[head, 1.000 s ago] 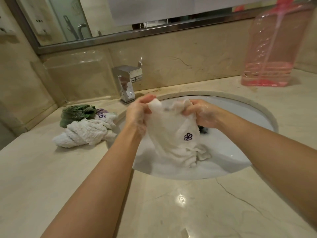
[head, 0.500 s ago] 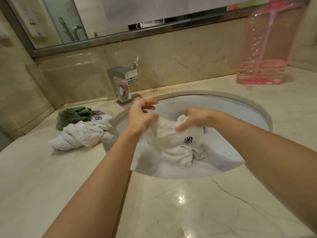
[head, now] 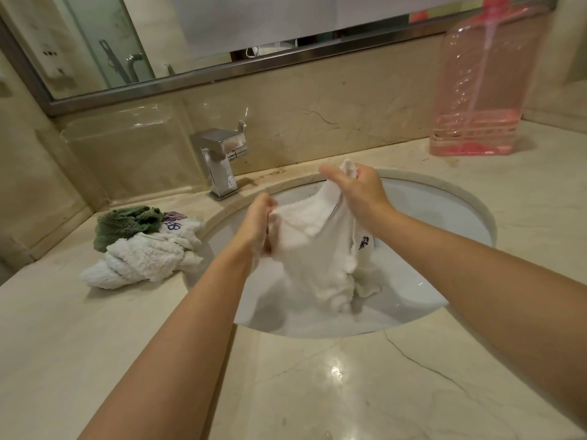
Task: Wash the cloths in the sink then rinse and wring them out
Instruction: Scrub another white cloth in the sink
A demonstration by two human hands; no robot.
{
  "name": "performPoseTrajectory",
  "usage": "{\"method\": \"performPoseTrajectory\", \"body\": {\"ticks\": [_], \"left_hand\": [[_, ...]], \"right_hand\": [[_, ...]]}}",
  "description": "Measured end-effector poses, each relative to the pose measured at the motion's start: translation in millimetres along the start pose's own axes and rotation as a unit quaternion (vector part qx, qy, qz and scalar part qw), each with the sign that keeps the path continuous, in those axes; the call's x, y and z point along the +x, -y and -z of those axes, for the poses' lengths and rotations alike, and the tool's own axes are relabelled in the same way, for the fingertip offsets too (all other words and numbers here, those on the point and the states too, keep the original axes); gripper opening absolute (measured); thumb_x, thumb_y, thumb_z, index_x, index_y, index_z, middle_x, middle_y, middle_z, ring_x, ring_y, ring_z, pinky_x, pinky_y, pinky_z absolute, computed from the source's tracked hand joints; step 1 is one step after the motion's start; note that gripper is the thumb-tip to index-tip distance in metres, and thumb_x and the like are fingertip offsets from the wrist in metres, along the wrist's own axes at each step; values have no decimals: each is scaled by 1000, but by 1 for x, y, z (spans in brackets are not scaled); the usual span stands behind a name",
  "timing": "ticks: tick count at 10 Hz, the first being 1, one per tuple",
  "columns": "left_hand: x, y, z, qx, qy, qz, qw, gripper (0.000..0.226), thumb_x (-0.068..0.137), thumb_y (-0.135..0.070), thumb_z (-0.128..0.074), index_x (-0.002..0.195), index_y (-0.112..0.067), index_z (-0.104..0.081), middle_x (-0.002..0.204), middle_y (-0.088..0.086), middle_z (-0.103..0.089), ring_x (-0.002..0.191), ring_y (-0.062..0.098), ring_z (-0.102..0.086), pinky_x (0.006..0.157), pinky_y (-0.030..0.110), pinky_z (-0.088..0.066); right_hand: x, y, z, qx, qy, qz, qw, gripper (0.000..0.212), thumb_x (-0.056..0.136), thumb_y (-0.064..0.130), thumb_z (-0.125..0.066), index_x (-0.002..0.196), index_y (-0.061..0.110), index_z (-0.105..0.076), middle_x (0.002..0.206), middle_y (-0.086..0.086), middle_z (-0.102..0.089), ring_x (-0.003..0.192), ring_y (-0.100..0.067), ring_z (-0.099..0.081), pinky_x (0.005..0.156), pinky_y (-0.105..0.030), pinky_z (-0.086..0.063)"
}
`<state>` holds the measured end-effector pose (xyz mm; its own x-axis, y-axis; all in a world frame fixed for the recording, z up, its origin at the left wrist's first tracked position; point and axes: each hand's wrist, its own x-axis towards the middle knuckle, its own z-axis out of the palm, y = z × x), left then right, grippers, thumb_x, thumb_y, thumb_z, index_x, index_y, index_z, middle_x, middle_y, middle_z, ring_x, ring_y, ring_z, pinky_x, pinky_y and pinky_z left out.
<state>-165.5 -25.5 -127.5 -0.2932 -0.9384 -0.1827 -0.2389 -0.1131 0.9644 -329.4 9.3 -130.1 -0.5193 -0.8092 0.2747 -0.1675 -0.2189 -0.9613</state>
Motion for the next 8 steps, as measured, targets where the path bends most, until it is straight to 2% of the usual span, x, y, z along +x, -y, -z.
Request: {"method": "performPoseTrajectory", "body": {"ticks": [1, 2, 3, 4, 5, 6, 7, 8], "left_hand": [[-1, -1, -1, -20, 31, 56, 998, 72, 88, -72, -32, 74, -11, -67, 82, 9, -69, 82, 25, -61, 83, 37, -48], [-11, -1, -9, -44, 85, 40, 995, 60, 96, -60, -36, 68, -17, -66, 72, 8, -68, 77, 24, -63, 75, 32, -50], [-24, -4, -24, -160, 59, 11, 985, 41, 106, -34, -23, 79, -20, -50, 64, -4, -61, 68, 11, -55, 58, 21, -50], [-26, -10, -32, -312, 56, 86, 945, 32, 102, -18, -32, 74, -15, -49, 63, 4, -52, 62, 14, -51, 56, 24, -45], [-23, -5, -28, -329, 8, 95, 940, 33, 101, -16, -33, 72, -12, -49, 65, 7, -54, 60, 17, -50, 53, 26, -44], [-20, -3, -24, -326, -53, 54, 942, 34, 104, -20, -26, 82, -13, -50, 81, 7, -53, 64, 15, -46, 56, 27, -46], [-22, -8, -25, -361, -36, 112, 925, 37, 103, -19, -26, 86, -7, -56, 79, 16, -61, 63, 18, -46, 58, 27, -47], [-20, -3, -32, -381, -46, 62, 921, 36, 103, -16, -24, 72, -13, -43, 63, 4, -50, 61, 15, -44, 43, 20, -45]], "right_hand": [[-18, 13, -16, -35, -9, 90, 995, 54, 86, 33, -71, 56, 20, -28, 55, 2, -25, 50, -12, -25, 52, -30, -24], [-43, 17, -37, -114, 19, 186, 976, 46, 91, 34, -65, 55, 21, -40, 52, 5, -38, 53, -15, -37, 55, -33, -33], [-59, 18, -53, -230, 25, 259, 938, 43, 94, 32, -60, 59, 22, -38, 50, 11, -35, 51, -14, -38, 49, -27, -29], [-42, 14, -49, -230, -25, 152, 961, 43, 93, 23, -56, 56, 19, -35, 51, 6, -34, 51, -15, -32, 51, -30, -24], [-58, 17, -51, -220, 12, 145, 965, 42, 89, 19, -57, 54, 22, -35, 52, 7, -36, 51, -10, -32, 53, -28, -26], [-69, 23, -64, -215, 40, 178, 959, 35, 89, 18, -60, 60, 22, -40, 53, 10, -36, 54, -10, -36, 52, -26, -28], [-45, 17, -63, -205, 0, 99, 974, 41, 88, 16, -55, 53, 20, -33, 52, 5, -34, 52, -12, -32, 53, -30, -24], [-68, 22, -62, -226, 54, 179, 956, 40, 85, 16, -59, 54, 21, -35, 53, 5, -39, 53, -14, -37, 50, -30, -28]]}}
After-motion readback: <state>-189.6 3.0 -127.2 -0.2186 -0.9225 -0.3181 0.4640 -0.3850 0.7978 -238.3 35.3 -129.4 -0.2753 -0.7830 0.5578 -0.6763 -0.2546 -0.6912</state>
